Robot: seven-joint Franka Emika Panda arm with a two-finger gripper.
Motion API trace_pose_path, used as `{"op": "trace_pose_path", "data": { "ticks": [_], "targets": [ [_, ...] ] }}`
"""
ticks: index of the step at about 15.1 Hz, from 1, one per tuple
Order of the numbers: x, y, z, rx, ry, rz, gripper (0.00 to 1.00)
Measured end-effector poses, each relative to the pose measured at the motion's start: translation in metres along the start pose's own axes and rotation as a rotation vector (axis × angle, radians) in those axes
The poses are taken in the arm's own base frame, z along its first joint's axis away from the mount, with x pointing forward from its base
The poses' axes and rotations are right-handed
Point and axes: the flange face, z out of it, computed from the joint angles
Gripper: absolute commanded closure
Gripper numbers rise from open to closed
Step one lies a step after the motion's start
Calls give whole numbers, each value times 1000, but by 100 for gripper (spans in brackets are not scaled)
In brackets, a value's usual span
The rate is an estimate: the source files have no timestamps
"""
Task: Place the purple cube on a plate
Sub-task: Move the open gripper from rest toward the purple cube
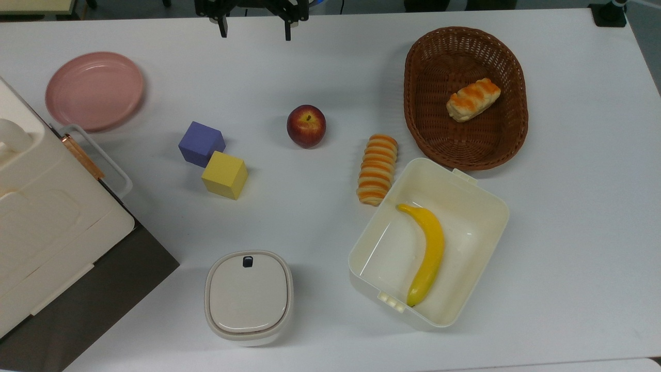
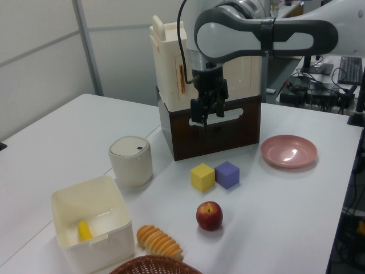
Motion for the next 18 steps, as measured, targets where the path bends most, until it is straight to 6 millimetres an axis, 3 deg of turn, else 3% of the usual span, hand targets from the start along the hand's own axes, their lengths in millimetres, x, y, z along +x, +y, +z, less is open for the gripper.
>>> {"op": "trace_pose_path", "data": {
  "ticks": [15, 18],
  "targets": [
    [0, 0, 1, 0, -2, 0, 0],
    [0, 11, 4, 0, -9, 20, 0]
  ]
}}
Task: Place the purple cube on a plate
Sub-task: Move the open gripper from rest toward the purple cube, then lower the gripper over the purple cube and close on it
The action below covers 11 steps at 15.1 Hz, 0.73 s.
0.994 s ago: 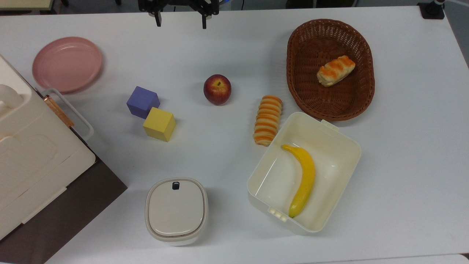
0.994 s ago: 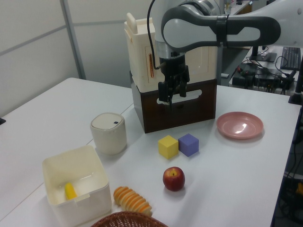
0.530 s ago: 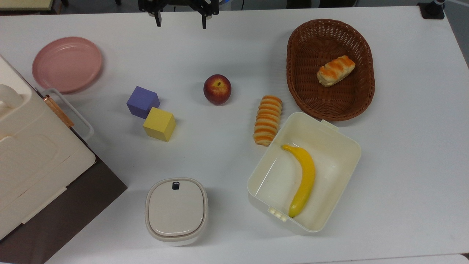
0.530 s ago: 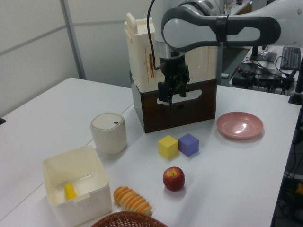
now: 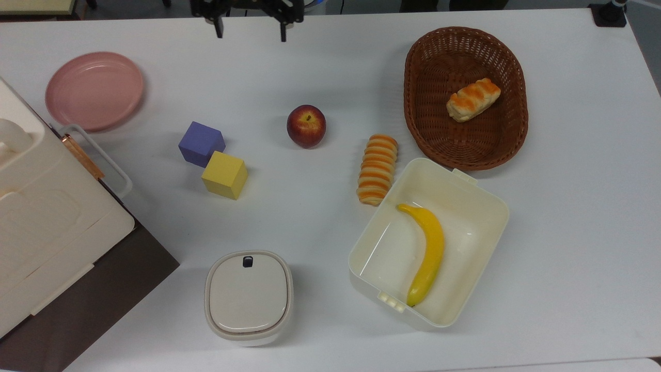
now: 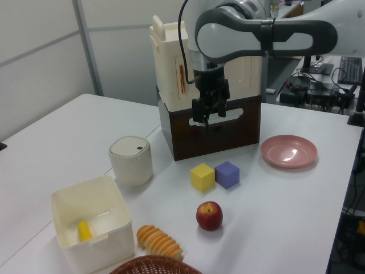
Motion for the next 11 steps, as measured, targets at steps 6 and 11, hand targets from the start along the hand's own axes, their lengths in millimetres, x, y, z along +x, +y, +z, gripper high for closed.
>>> {"op": "trace_pose_path", "data": {
  "ticks": [6, 11],
  "targets": [
    [-4, 61, 7, 4, -13, 105, 0],
    [-11, 112, 17, 8, -28, 193, 0]
  ]
}}
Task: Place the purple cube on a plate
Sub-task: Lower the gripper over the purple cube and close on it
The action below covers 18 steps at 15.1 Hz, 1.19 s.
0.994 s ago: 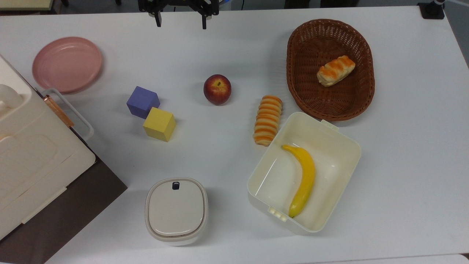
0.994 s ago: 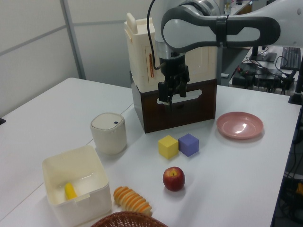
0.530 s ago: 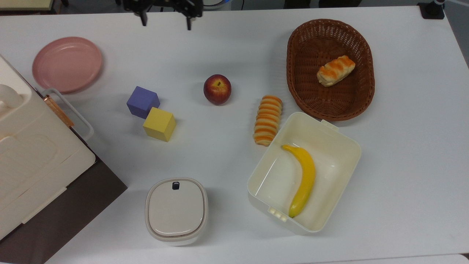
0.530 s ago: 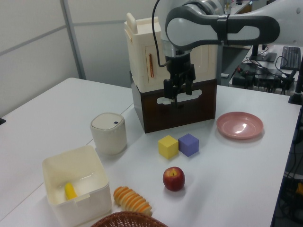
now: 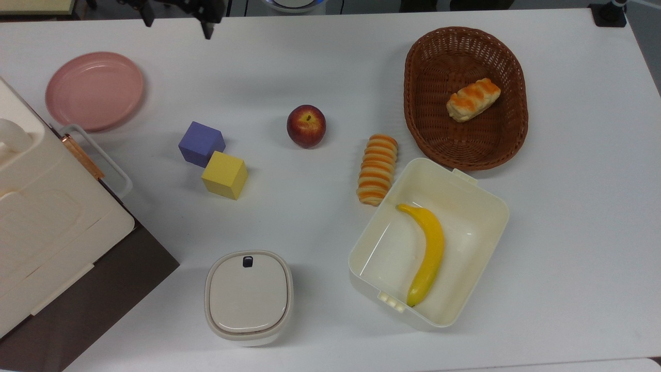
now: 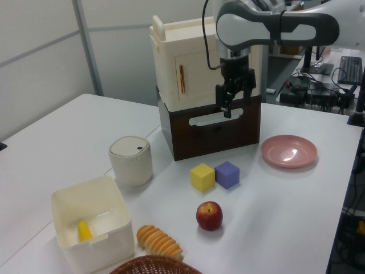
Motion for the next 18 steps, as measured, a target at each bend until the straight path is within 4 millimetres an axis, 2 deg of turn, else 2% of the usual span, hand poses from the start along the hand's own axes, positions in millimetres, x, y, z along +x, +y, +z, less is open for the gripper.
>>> {"op": "trace_pose_path", "data": {
  "ticks": [3, 6, 12, 18],
  "targets": [
    [7, 10, 27, 2, 6, 17, 0],
    [14, 14, 66, 3, 14, 22, 0],
    [35, 10, 149, 10, -38, 14, 0],
    [55, 7, 213, 18, -80, 9, 0]
  ]
}}
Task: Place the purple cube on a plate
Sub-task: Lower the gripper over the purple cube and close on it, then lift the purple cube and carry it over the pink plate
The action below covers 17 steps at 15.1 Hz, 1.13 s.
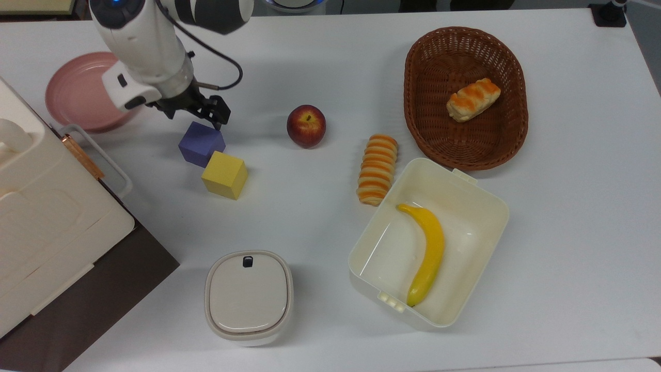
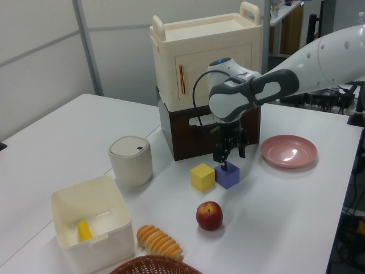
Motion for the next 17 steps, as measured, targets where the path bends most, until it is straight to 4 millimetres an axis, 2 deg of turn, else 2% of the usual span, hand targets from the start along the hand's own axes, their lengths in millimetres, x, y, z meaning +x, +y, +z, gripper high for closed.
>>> {"op": "trace_pose_path", "data": {
  "ticks": [6, 7, 8, 9, 11, 15, 17],
  "targets": [
    [10, -3, 25, 4, -1, -5, 0],
    [12, -3, 29, 4, 0, -5, 21],
    [13, -3, 35, 5, -7, -6, 35],
    [13, -4, 37, 5, -10, -7, 47],
    [14, -4, 40, 4, -13, -8, 60],
    [15, 2, 37, -51, -7, -32, 61],
    [14, 14, 34, -74, -5, -40, 61]
  ]
}}
